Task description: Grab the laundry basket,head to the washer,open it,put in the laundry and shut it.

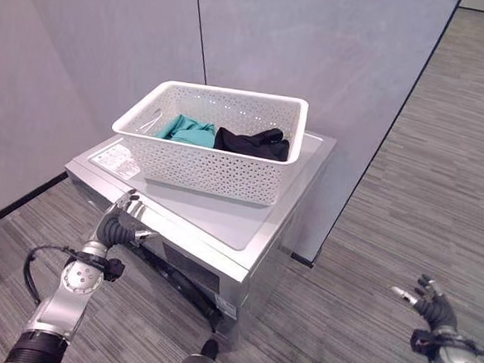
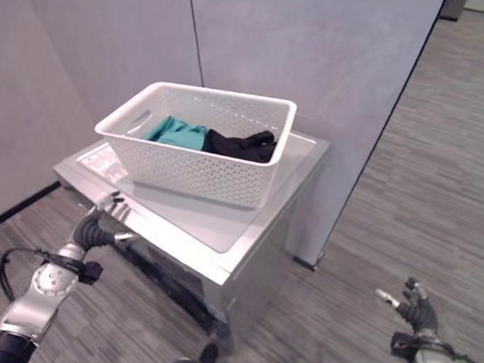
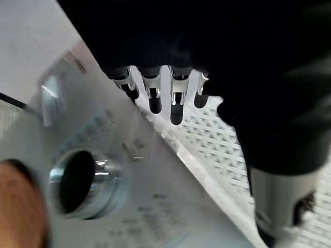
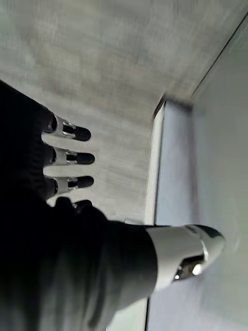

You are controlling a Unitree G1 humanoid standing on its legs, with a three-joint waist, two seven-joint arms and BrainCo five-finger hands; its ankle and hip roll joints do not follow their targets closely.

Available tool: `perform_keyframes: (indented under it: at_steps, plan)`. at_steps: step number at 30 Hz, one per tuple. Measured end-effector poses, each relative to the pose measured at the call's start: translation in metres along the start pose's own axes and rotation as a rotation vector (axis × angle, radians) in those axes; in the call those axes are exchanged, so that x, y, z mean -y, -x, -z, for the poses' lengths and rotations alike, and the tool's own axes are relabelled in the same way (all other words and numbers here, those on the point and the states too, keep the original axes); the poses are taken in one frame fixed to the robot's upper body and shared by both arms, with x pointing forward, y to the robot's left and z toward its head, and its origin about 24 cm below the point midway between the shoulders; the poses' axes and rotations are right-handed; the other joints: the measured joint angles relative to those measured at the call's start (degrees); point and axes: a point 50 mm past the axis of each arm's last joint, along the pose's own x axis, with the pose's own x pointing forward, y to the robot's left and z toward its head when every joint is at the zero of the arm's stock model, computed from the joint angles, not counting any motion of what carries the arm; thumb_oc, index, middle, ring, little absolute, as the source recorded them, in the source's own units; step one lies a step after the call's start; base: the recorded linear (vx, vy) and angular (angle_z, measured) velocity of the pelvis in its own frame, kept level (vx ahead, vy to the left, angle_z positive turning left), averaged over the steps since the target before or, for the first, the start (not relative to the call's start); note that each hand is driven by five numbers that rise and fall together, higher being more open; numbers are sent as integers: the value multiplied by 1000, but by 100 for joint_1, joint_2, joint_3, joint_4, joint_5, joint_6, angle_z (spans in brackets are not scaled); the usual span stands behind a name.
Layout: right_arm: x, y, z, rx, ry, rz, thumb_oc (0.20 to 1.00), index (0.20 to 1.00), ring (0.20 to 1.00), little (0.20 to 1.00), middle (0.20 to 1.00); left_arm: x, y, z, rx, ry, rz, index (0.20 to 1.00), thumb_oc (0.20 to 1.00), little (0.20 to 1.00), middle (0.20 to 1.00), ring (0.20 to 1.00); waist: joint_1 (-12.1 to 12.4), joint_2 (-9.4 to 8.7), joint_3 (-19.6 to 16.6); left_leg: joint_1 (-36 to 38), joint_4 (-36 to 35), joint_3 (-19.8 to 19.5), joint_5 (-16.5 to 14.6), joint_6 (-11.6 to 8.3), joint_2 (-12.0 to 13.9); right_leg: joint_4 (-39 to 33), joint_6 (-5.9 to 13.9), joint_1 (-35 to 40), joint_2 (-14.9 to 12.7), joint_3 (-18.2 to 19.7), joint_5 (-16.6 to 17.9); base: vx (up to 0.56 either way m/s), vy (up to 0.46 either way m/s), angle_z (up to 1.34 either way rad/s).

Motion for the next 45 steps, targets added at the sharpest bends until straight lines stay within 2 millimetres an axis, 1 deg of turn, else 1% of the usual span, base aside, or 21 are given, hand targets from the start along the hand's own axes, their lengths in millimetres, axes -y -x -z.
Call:
perform_keyframes:
  at_steps: [5,9,10,15,18,20,22,24,25,26,28,30,31,33,34,37,39,40,42,43,45]
  plan:
    - [-14,-1,23,-80,42,-45,1000,1000,1000,1000,1000,11,-8,7,-36,12,-23,1000,1000,1000,1000,1000,-36,77,-94,-15,20,195,-17,23,106,65,-4,-91,1,24,-22,-11,49,-3]
    - [-27,10,68,-235,90,-82,1000,1000,1000,1000,1000,22,-9,18,-57,52,-67,1000,1000,1000,1000,1000,-53,47,-218,-33,15,378,-62,-1,141,147,29,-208,-77,102,-42,-20,60,-11]
    - [-27,19,89,-313,137,-93,1000,1000,1000,1000,1000,26,-8,22,-68,50,-75,1000,1000,1000,1000,1000,-56,62,-290,-37,8,500,-66,-3,149,161,41,-244,-100,165,-49,-6,56,-15]
    - [-33,48,140,-543,270,-160,1000,1000,1000,1000,1000,30,-1,37,-121,56,-104,1000,1000,1000,1000,1000,-107,188,-440,-42,-75,657,-85,-20,134,178,60,-408,-81,579,-47,6,48,-18]
    - [-33,59,154,-606,292,-175,1000,1000,1000,1000,1000,26,1,44,-151,53,-129,1000,1000,1000,1000,1000,-131,207,-505,-46,-112,659,-85,-21,129,172,76,-462,-92,630,-19,33,19,-16]
    - [-32,71,171,-700,265,-164,1000,1000,1000,1000,1000,14,9,65,-272,128,-231,1000,1000,1000,1000,1000,-158,195,-573,-30,-126,686,-104,-24,149,144,79,-469,-55,713,-9,53,-9,-18]
    - [-30,73,172,-711,267,-163,1000,1000,1000,1000,1000,30,50,120,-642,107,-169,1000,1000,1000,1000,1000,-217,167,-597,-47,-106,764,-104,-24,175,116,79,-492,-49,759,69,30,-15,-20]
    - [-31,74,173,-716,261,-181,1000,1000,1000,1000,1000,53,129,169,-1012,28,-22,1000,1000,1000,1000,1000,-356,55,-648,-123,-95,783,-98,-17,182,0,71,-553,-30,816,148,35,-8,-26]
    - [-30,75,174,-735,257,-198,1000,1000,1000,1000,1000,89,240,192,-1370,-22,247,1000,1000,1000,1000,1000,-448,-144,-659,-108,-95,793,-65,-16,189,-87,32,-563,-22,885,186,64,-6,-27]
    - [-29,78,176,-750,254,-202,1000,1000,1000,1000,1000,105,294,189,-1536,-27,399,1000,1000,1000,1000,1000,-473,-257,-664,-98,-92,793,1,-23,193,-110,31,-547,-28,904,172,67,6,-21]
    - [-29,81,179,-774,244,-213,1000,1000,1000,1000,1000,124,374,172,-1756,33,628,1000,1000,1000,1000,1000,-434,-533,-655,-23,-129,851,25,-13,175,-125,50,-531,-55,911,108,66,0,-1]
    - [-26,80,177,-775,231,-213,1000,1000,1000,1000,1000,130,410,159,-1840,98,767,1000,1000,1000,1000,1000,-312,-584,-660,40,-172,947,17,-15,161,-119,68,-525,-88,983,86,36,-5,-10]
    - [-25,75,172,-755,235,-214,1000,1000,1000,1000,1000,129,416,158,-1851,109,800,1000,1000,1000,1000,1000,-279,-525,-632,92,-216,951,16,-16,139,-116,80,-487,-107,989,77,11,-1,-5]
    - [-29,64,162,-714,254,-235,1000,1000,1000,1000,1000,125,398,167,-1779,85,801,1000,1000,1000,1000,1000,-268,-331,-594,92,-215,946,5,-23,122,-62,102,-494,-128,992,62,0,0,0]
    - [-31,59,158,-695,252,-245,1000,1000,1000,1000,1000,124,378,173,-1717,76,784,1000,1000,1000,1000,1000,-277,-142,-595,97,-211,944,2,-24,120,-45,109,-471,-131,998,56,0,0,0]
    - [-37,51,151,-663,250,-257,1000,1000,1000,1000,1000,134,329,177,-1569,86,740,1000,1000,1000,1000,1000,-352,117,-574,72,-179,943,-11,-31,147,-38,134,-469,-98,1003,34,24,-16,-1]
    - [-39,56,157,-692,242,-258,1000,1000,1000,1000,1000,141,304,176,-1504,126,679,1000,1000,1000,1000,1000,-340,121,-571,56,-206,942,-11,-31,168,-43,111,-497,-77,984,48,0,-5,2]
    - [-37,60,160,-709,241,-254,944,944,944,944,944,145,299,174,-1487,134,682,1000,1000,1000,1000,1000,-344,99,-575,55,-201,941,-10,-31,175,-45,104,-495,-69,983,50,0,0,0]
    - [-35,63,164,-729,241,-246,922,922,922,922,922,155,289,170,-1450,147,693,1000,1000,1000,1000,1000,-346,3,-587,49,-201,935,-9,-30,177,-50,90,-492,-62,980,46,0,0,0]
    - [-34,65,166,-737,241,-244,1000,1000,1000,1000,1000,157,286,169,-1435,157,690,1000,1000,1000,1000,1000,-349,-69,-586,49,-208,936,-8,-29,174,-50,94,-492,-61,979,50,0,0,0]
    - [-34,71,171,-765,238,-232,1000,1000,1000,1000,1000,156,281,169,-1417,150,679,1000,1000,1000,1000,1000,-357,-197,-555,59,-246,929,13,-4,143,-53,105,-461,-64,963,59,-2,6,3]
